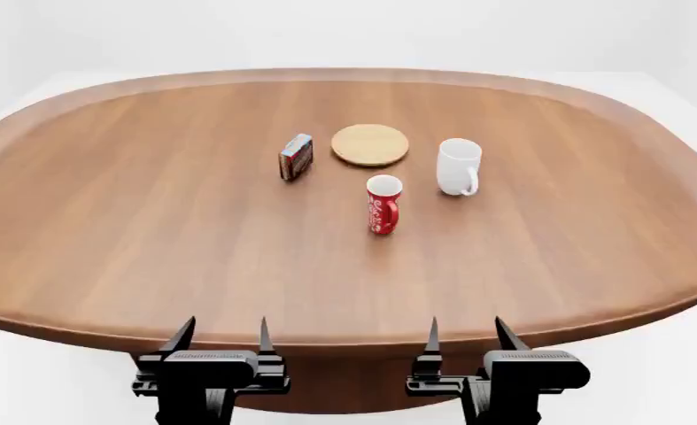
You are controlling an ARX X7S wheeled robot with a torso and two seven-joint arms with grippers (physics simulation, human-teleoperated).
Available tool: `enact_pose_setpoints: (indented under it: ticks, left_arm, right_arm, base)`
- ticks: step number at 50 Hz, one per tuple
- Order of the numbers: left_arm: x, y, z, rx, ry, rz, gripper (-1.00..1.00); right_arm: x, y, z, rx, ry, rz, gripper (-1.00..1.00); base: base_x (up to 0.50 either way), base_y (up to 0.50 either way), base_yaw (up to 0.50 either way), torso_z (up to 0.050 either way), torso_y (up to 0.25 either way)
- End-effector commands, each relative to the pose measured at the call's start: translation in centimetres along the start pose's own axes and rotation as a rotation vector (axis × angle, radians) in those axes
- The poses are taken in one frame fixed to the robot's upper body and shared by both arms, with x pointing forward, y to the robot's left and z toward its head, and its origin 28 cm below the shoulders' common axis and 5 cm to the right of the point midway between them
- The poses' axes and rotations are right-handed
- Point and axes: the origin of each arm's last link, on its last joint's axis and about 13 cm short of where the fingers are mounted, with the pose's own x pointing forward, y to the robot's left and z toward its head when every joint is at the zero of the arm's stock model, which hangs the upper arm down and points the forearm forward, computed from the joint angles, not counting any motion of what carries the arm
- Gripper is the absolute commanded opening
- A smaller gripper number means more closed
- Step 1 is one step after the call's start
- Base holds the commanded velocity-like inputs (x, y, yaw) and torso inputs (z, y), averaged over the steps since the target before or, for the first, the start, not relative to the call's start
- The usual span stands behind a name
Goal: Put the chocolate pudding to the left of the plate.
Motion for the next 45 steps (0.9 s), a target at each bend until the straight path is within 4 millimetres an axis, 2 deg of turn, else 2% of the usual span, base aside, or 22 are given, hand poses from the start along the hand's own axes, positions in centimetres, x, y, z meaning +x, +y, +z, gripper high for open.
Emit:
enact_pose_setpoints:
  ticks: [1, 12, 45]
  left_arm:
    - [0.01, 0.01, -0.01, 0.0, -0.001, 0.0, 1.0]
    - [-0.01, 0.0, -0.04, 0.002, -0.002, 0.0, 1.0]
    - [-0.11, -0.07, 0.0, 0.013, -0.017, -0.015, 1.0]
  right_arm:
    - [0.0, 0.03, 0.0, 0.001, 0.0, -0.001, 1.0]
    - [0.03, -0.01, -0.06, 0.008, 0.0, -0.018, 1.0]
    - [0.03, 0.06, -0.05, -0.006, 0.0, -0.019, 1.0]
  base:
    - [0.0, 0.0, 0.0, 0.0, 0.0]
    - [0.0, 0.01, 0.0, 0.0, 0.0]
    - [0.0, 0.5, 0.0, 0.0, 0.0]
